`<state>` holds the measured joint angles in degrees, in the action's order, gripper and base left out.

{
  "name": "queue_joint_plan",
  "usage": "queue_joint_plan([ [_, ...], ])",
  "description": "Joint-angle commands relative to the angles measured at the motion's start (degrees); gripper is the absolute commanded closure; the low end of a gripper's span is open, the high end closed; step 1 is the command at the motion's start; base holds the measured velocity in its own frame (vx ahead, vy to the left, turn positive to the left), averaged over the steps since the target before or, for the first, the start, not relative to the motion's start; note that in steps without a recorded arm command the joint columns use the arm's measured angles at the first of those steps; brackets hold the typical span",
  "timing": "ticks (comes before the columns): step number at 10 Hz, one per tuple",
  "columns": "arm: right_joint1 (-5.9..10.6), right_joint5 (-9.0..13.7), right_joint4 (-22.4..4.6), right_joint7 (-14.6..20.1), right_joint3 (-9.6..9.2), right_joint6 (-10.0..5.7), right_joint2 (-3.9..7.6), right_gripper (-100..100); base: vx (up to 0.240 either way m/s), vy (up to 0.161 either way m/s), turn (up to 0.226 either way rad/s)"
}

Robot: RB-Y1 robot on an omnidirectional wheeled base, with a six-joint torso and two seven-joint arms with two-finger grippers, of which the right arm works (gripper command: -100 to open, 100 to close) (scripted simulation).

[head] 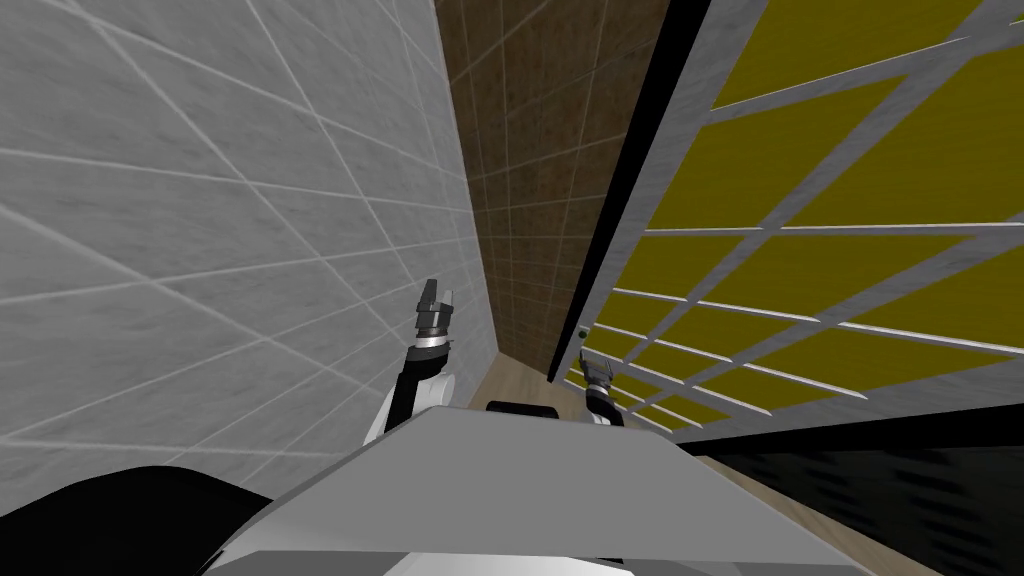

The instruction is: Pull the door open

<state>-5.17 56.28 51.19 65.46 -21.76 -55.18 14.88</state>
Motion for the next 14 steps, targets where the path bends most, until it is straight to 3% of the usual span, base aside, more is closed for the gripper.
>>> queue_joint_plan([
  [1, 0.7, 0.9, -0.4, 0.5, -2.09, -0.12, 1.09, -100, 0.113, 0.015, -0.172],
  [6, 2.64, 2.8, -2.0, 2.0, -7.09, -0.6, 3.59, -100, 0.197, -0.001, -0.107],
  [8, 3.08, 3.3, -2.4, 2.3, -8.24, -0.71, 4.17, -100, 0.199, -0.006, -0.033],
  [9, 2.53, 3.1, -2.1, 2.2, -8.03, -0.71, 3.89, -100, 0.066, 0.014, -0.044],
  [10, 2.53, 3.1, -2.1, 2.2, -8.03, -0.71, 3.89, 100, -0.036, 0.006, 0.035],
  [14, 2.53, 3.1, -2.1, 2.2, -8.03, -0.71, 3.89, 100, -0.011, -0.001, 0.007],
])
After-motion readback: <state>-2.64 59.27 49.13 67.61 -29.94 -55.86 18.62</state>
